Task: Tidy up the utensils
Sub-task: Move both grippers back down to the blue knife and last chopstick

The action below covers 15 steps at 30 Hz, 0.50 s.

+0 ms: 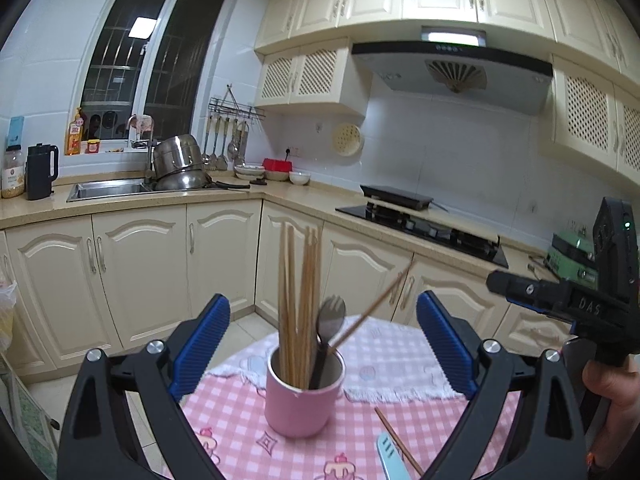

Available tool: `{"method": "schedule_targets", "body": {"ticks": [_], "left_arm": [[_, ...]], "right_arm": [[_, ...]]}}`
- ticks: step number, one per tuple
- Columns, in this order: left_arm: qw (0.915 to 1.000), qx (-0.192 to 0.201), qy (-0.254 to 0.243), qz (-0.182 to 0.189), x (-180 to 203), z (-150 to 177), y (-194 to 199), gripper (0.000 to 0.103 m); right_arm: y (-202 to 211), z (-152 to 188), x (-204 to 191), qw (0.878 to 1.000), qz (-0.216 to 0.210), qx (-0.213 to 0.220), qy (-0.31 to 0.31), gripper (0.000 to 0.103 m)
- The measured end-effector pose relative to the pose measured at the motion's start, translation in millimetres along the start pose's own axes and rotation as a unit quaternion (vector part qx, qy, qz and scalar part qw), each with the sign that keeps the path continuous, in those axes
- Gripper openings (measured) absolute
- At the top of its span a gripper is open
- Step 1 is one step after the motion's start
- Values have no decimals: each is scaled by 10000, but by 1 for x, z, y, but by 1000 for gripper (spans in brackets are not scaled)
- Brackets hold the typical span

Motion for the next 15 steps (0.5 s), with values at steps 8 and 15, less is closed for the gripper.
{"method": "schedule_targets", "body": {"ticks": [8,15], "left_arm": [[9983,-536,-207,-5,20,17,1,92],[9873,-1509,-494,-19,34,46,-8,92]], "right_arm": [[2,37,24,9952,405,-887,-44,97],[-1,70,40,9854,653,-1572,5,97]]}}
Point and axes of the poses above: each gripper's, at about its wrist camera, not at the fingertips, and y roughly against the way its jaws point, x to its right, z to its underside, the point moved 2 cm from there along -y, roughly the way its jaws point, and after that the axes turned 13 degrees about x, right-handed, at the moved point
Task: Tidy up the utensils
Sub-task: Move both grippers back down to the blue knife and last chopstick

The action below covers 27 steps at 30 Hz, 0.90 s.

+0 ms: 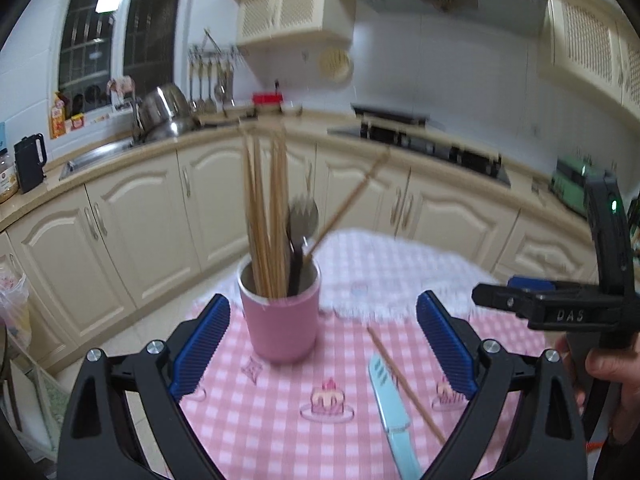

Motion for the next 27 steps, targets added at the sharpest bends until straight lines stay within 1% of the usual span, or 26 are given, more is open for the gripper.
{"method": "schedule_targets", "body": {"ticks": [2,7,14,20,22,27], "left_arm": [[9995,-304,-99,12,7,11,-8,92],[9961,-873,-124,97,19,36,-25,92],[9873,-1583,-97,100,30,66,-49,92],[9731,-2289,-255,87,41,92,-73,92],[9689,-2451,-330,51,43,98,-80,92],[9551,-2912,-512,192,55,116,-99,92]], "right_arm": [[-2,6,5,9999,40,-92,-14,97],[-4,19,13,9995,124,-293,-11,97],[-8,30,21,9984,192,-530,42,97],[-14,39,25,9963,254,-794,204,97],[-14,41,26,9957,257,-848,253,97],[-14,43,33,9955,285,-878,203,97]]}}
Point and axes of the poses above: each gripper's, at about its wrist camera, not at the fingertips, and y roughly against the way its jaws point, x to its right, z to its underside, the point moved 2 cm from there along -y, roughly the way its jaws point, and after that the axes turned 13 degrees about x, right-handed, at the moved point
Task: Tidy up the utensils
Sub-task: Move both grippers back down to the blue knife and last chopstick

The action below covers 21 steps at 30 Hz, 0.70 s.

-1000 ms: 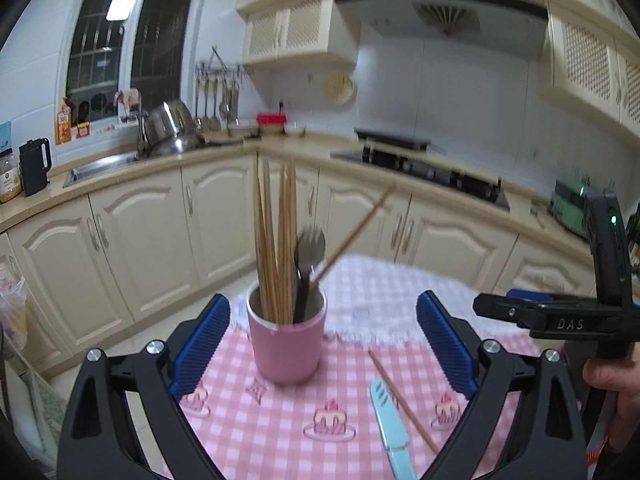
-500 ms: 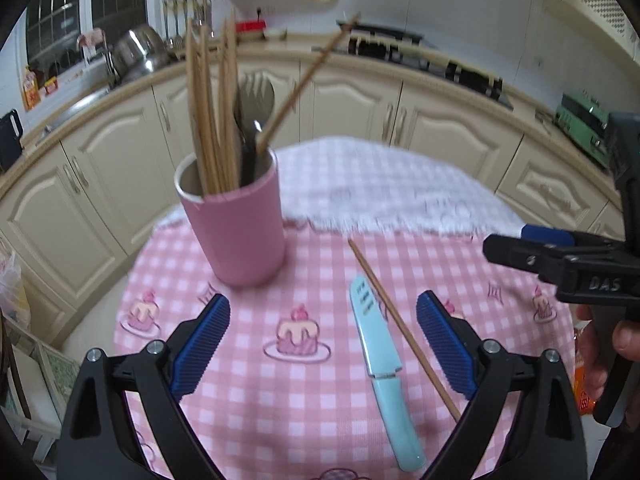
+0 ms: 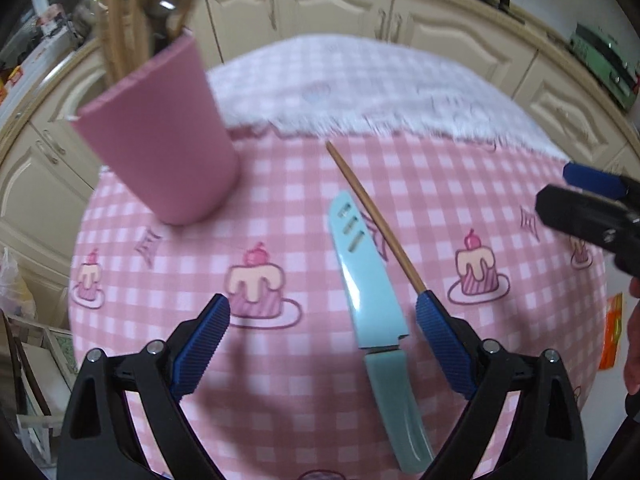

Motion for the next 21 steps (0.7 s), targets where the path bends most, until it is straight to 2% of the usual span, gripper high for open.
{"method": "schedule_targets", "body": {"ticks": [2,5,6,9,11,15,18,21], "left_arm": [[9998,-197,8,78,4,0,-11,90],[9995,-325,20,54,5,-3,-18,74],[9994,-345,21,68,5,-4,-18,72],[9990,-419,-112,126,9,-10,-18,48],[9981,-499,-303,214,12,-10,-18,38],[9954,-709,-446,470,9,-13,-17,33],[9936,-850,-427,612,-3,-11,-14,31],[9927,-893,-521,625,-14,-6,-11,31]], "right_arm": [[0,1,3,10000,20,-23,-12,97],[-2,4,5,9999,46,-96,31,97],[-3,5,6,9999,50,-136,65,97],[-7,9,4,9995,53,-248,165,97],[-9,11,2,9993,59,-306,209,97],[-16,14,-5,9980,106,-533,330,97],[-27,18,-22,9947,-14,-911,468,97],[-38,19,-39,9913,-88,-1194,551,97]]}}
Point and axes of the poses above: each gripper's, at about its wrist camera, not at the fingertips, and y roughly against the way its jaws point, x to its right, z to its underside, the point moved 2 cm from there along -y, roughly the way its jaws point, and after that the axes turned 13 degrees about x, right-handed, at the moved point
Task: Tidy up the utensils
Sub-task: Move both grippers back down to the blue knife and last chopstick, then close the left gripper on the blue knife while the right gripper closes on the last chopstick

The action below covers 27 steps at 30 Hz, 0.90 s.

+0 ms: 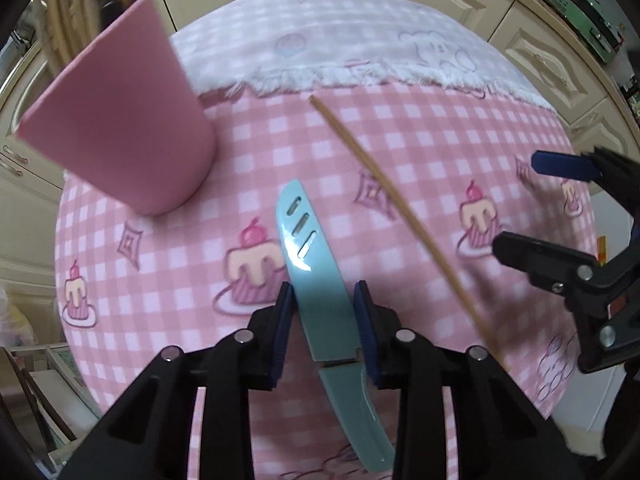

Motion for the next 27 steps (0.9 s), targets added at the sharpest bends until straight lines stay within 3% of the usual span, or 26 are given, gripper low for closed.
{"method": "schedule_targets", "body": {"ticks": [5,6,8,9,11,14,15,16,22,27], "left_arm": [[9999,-23,-156,16,-14,11,1,33],[9998,-17,-186,9,-16,14,3,33],[9996,-3,-295,-15,-17,17,4,33],[9995,6,-330,-15,-20,20,7,33],[9993,12,-384,-6,-18,19,6,33],[9992,41,-405,35,-12,17,5,32],[9990,71,-440,30,-10,17,5,32],[9988,104,-470,22,-9,16,5,32],[9991,270,-315,124,-9,25,11,27],[9978,545,-77,372,-15,37,25,25]], "right_arm": [[-28,-15,-30,9981,158,-516,288,96],[-32,-17,-34,9976,163,-607,301,91],[-42,-21,-40,9957,189,-836,361,77],[-47,-23,-43,9945,180,-960,379,65],[-53,-28,-49,9919,394,-1040,620,61],[-57,-31,-66,9881,424,-1056,1035,40],[-57,-31,-72,9873,364,-1070,1119,18],[-57,-31,-75,9869,347,-1073,1152,7],[-40,-22,-53,9953,-188,-765,556,6],[-5,-14,-22,9977,-664,-129,-65,6]]}}
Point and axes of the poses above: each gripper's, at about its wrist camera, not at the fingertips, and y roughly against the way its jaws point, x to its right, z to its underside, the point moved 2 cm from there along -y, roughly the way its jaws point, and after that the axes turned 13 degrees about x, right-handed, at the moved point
